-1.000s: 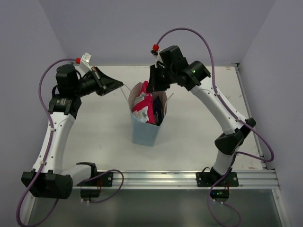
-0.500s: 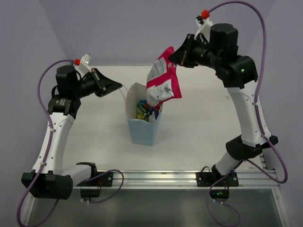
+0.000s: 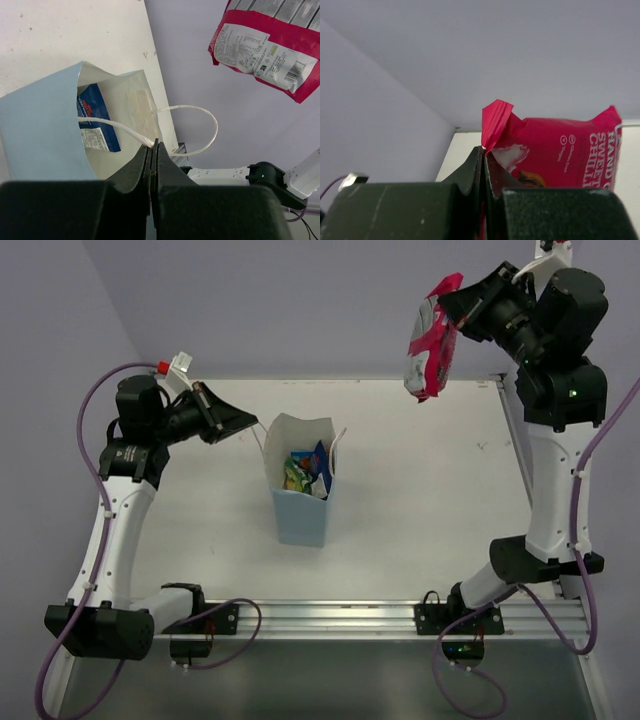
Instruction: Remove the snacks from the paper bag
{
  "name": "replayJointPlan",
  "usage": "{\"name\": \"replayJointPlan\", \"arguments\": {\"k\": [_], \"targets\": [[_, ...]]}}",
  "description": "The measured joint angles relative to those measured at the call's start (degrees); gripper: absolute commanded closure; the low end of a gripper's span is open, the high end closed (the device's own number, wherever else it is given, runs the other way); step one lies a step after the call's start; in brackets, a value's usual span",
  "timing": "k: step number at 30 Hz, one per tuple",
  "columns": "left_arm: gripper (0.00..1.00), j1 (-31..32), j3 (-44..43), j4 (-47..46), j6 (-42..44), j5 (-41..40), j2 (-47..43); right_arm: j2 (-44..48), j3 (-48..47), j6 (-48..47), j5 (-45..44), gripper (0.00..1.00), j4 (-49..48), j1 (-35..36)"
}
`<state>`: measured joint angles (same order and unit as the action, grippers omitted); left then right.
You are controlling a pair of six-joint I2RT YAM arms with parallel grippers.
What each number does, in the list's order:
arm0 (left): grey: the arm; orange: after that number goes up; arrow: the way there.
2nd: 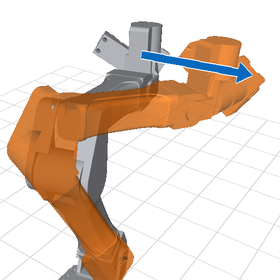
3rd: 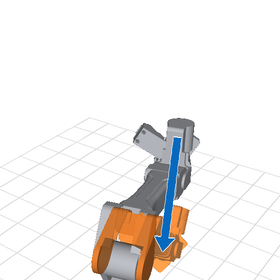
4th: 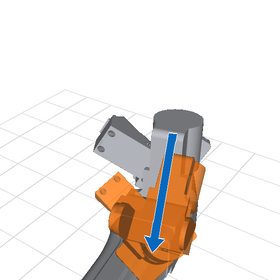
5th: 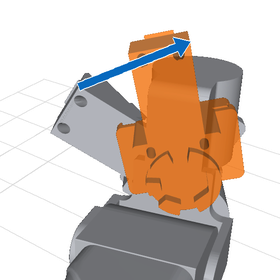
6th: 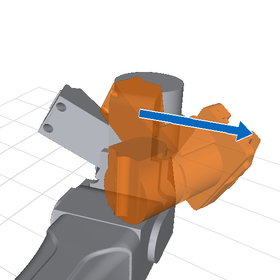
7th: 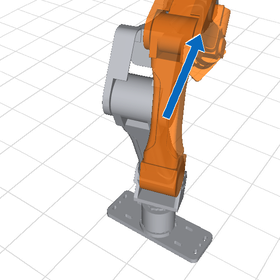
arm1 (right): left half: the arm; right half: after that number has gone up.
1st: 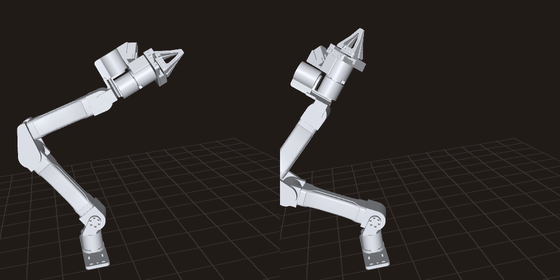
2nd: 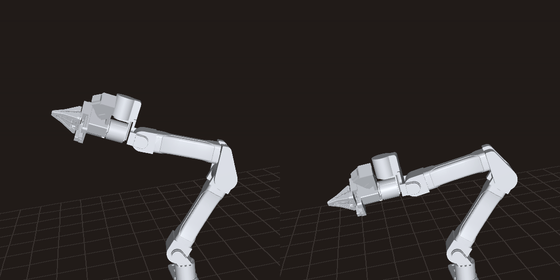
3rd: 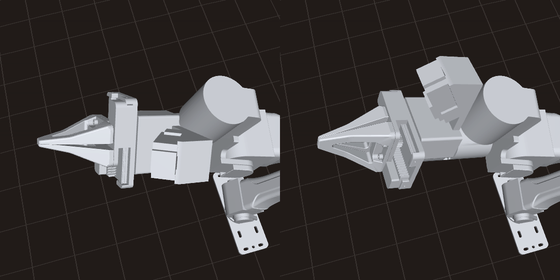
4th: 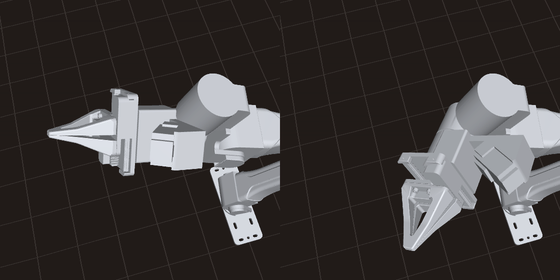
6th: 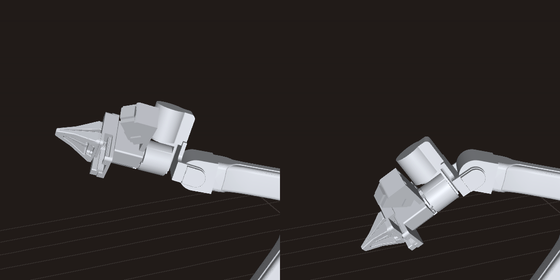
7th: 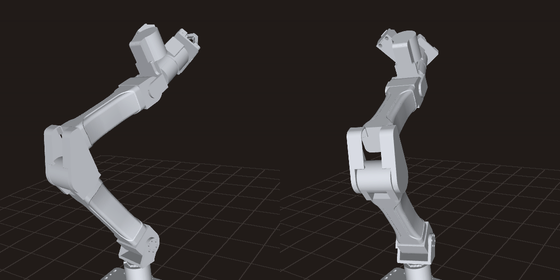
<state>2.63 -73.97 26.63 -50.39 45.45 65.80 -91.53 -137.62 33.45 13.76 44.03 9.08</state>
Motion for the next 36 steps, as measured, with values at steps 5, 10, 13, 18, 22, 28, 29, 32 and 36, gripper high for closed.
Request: {"name": "replayJointPlan", "arguments": {"k": [5, 10, 13, 18, 22, 28, 29, 32, 36], "targets": [[1.0, 0.0, -2.2, 1.1, 0.2, 0.7, 1.1, 4.3, 13.1, -0.5, -8.6, 1.0, -1.2, -3.2], [1.0, 0.0, -4.2, 1.7, 0.5, 1.3, 2.0, 2.3, 24.8, -0.5, -18.6, 1.0, 0.9, -7.5], [1.0, 0.0, -4.2, 1.8, 0.5, 1.8, 2.1, -1.0, 30.0, -0.7, -27.4, 1.0, 3.0, -8.5], [1.0, -0.1, -4.3, 1.9, 0.5, 2.4, 2.8, -8.4, 30.9, -2.4, -38.8, 1.0, 6.4, -8.7], [1.0, -0.2, -4.3, 2.2, 0.5, 2.5, 3.1, -16.6, 27.1, -5.4, -44.0, 1.0, 9.6, -8.8], [1.0, -0.3, -4.3, 2.0, 0.0, 2.6, 3.1, -31.8, 12.6, -7.1, -42.3, 0.9, 12.6, -8.5], [1.0, -0.3, -4.3, 2.0, -0.1, 2.6, 3.1, -33.7, 10.4, -7.2, -41.5, 0.83, 12.9, -8.3], [1.0, -0.3, -4.3, 1.6, -1.1, 2.6, 3.1, -36.9, 7.2, -7.5, -39.2, 0.59, 13.2, -7.2], [1.0, -0.3, -4.3, 0.6, -2.6, 2.6, 3.1, -37.2, 7.1, -7.8, -36.9, 0.31, 14.5, -5.2]]}}
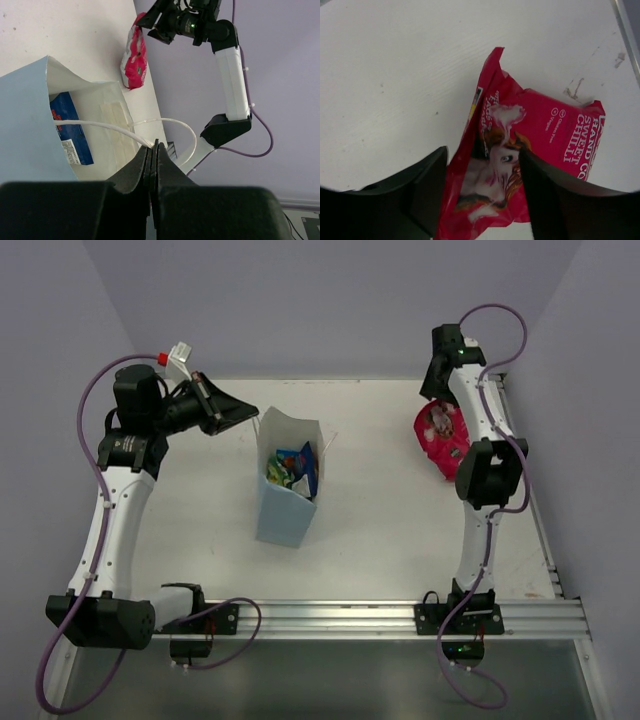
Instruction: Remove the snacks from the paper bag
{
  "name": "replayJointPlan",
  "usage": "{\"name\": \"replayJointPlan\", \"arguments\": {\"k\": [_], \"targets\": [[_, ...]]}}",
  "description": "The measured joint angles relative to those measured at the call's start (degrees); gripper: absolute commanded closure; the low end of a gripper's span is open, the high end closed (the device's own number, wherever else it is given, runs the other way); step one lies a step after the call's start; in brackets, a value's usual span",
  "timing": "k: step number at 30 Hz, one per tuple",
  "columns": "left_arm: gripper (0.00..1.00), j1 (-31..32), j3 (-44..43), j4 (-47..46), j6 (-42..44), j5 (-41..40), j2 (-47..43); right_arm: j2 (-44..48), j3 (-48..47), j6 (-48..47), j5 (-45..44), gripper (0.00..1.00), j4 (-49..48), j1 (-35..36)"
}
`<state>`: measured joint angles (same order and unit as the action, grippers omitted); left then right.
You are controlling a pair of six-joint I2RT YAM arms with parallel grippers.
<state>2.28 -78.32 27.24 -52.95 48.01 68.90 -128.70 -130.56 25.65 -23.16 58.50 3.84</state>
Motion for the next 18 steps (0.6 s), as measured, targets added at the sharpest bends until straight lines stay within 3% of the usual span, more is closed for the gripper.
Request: {"name": "replayJointPlan", "arguments": {"k": [3, 11, 14, 18], "targets": [[1.0, 0.2, 0.0, -1.0, -1.2, 0.1, 0.0, 0.8, 0.0, -0.2, 1.6, 0.22, 0.8, 2.0], [1.0, 3.4, 0.1, -5.0, -4.0, 0.7, 0.0, 12.4, -2.6, 1.6, 13.0, 0.23, 4.9, 10.5], [1.0, 4.5, 0.1, -6.3, -4.8, 0.8, 0.0, 19.5, -5.6, 3.9, 17.9, 0.27, 6.1, 16.1], [1.0, 5.4, 0.2, -7.1, -5.1, 0.9, 0.0, 27.8, -8.7, 8.1, 24.5, 0.4, 6.7, 22.6]]}}
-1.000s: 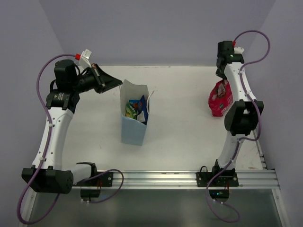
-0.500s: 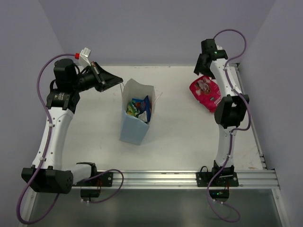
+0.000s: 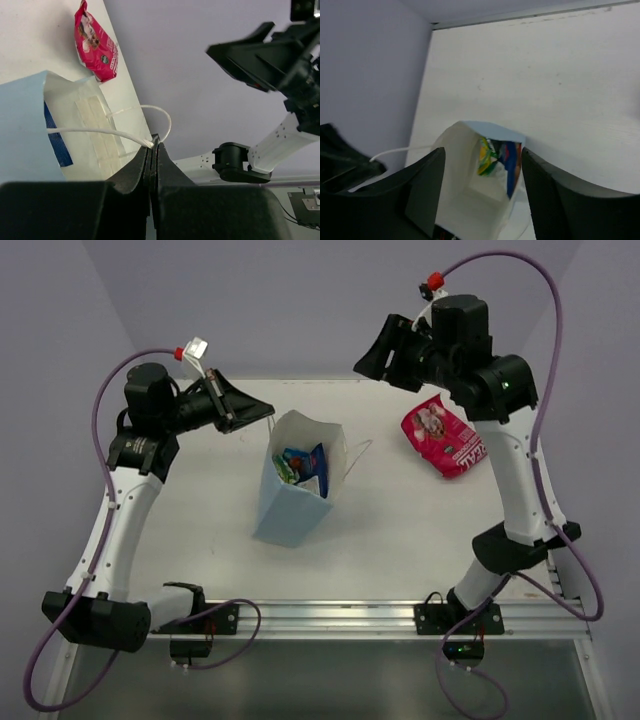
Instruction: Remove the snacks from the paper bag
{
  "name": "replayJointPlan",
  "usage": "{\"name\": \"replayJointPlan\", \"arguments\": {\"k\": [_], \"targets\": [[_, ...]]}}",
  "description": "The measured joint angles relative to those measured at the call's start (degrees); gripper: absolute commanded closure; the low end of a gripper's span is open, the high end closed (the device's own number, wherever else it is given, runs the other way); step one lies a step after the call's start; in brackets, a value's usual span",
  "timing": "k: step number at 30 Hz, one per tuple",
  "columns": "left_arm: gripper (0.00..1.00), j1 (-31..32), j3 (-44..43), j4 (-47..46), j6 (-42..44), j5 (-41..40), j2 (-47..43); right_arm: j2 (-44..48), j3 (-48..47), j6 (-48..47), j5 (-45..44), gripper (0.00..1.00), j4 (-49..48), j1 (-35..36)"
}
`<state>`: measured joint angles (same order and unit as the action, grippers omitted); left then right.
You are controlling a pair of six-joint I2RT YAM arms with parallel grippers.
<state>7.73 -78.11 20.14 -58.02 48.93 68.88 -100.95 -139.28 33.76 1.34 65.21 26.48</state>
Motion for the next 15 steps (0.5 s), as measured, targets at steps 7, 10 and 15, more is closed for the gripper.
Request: {"name": "replayJointPlan", "arguments": {"k": [7, 10, 15], "targets": [[1.0, 1.4, 2.9, -1.6, 0.0, -0.3, -1.5, 13.2, 15.6, 7.4, 7.2, 0.48, -4.3, 6.6], [1.0, 2.1, 3.4, -2.2, 0.0, -0.4, -1.9, 12.6, 21.2, 8.7, 7.5, 0.48, -5.4, 10.9], [1.0, 2.8, 3.7, -2.8, 0.0, -0.8, -1.9, 4.8, 22.3, 8.5, 7.2, 0.48, -6.1, 15.8]]}}
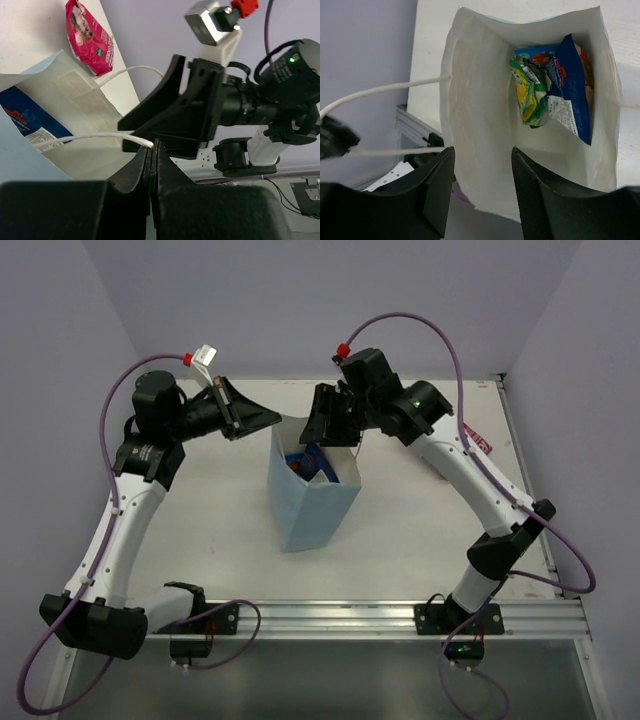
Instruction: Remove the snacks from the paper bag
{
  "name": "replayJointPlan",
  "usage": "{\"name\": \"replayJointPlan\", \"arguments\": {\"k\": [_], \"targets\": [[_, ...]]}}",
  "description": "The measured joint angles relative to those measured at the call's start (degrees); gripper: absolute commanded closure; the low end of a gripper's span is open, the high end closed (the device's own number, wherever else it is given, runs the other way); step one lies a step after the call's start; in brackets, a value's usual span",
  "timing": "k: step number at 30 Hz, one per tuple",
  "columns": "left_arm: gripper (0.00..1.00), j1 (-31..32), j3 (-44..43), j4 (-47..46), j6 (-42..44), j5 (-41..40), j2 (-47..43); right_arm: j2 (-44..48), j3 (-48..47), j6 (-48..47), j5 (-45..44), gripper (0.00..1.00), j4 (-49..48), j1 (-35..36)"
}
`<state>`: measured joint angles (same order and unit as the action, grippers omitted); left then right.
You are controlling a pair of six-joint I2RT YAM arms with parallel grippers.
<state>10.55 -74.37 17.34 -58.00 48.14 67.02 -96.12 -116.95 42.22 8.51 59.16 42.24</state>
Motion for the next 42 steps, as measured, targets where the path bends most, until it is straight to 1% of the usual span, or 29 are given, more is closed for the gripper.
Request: {"name": "replayJointPlan", "arguments": {"k": [3, 7, 13, 18, 20, 24, 25, 30, 36, 39, 40, 41, 42], "targets": [[1.0, 0.4, 0.0, -0.2, 0.0, 0.0, 0.0, -2.7, -0.2, -1.1, -0.6, 0.5, 0.1, 0.4], [1.0, 0.4, 0.0, -0.2, 0.0, -0.1, 0.0, -3.4, 0.1, -3.0, -2.6, 0.52, -0.4, 0.4], [1.0, 0.4, 0.0, -0.1, 0.0, -0.4, 0.0, -3.8, 6.3, -7.7, -8.1, 0.51, -3.5, 0.4], [1.0, 0.4, 0.0, -0.5, 0.0, -0.4, 0.2, -5.5, 11.7, -12.5, -12.9, 0.48, -6.7, 0.7], [1.0, 0.4, 0.0, -1.1, -0.1, -0.4, 0.4, -5.5, 14.7, -14.2, -15.1, 0.44, -8.5, 1.1], [1.0, 0.4, 0.0, -2.0, -0.3, -0.4, 1.0, -5.9, 18.1, -17.8, -18.9, 0.42, -11.7, 1.5], [1.0, 0.4, 0.0, -2.1, -0.4, -0.4, 1.1, -6.1, 18.3, -18.3, -19.6, 0.39, -12.3, 1.5], [1.0, 0.4, 0.0, -2.4, -1.0, -0.4, 1.5, -7.0, 19.2, -21.3, -22.8, 0.39, -16.2, 1.6], [1.0, 0.4, 0.0, -2.7, -1.3, -0.4, 1.7, -8.2, 21.7, -23.1, -24.1, 0.39, -20.7, 1.7], [1.0, 0.4, 0.0, -2.7, -1.4, -0.4, 1.7, -9.7, 23.7, -23.5, -24.1, 0.47, -23.2, 1.9], [1.0, 0.4, 0.1, -2.7, -1.4, -0.4, 1.7, -10.3, 24.3, -23.5, -24.1, 0.57, -23.7, 2.0], [1.0, 0.4, 0.2, -2.7, -1.4, -0.4, 1.7, -11.1, 24.5, -23.8, -24.1, 0.64, -24.0, 2.1], [1.0, 0.4, 0.4, -2.7, -1.4, -0.4, 1.7, -11.9, 24.6, -23.7, -24.1, 0.8, -24.6, 2.2]]}}
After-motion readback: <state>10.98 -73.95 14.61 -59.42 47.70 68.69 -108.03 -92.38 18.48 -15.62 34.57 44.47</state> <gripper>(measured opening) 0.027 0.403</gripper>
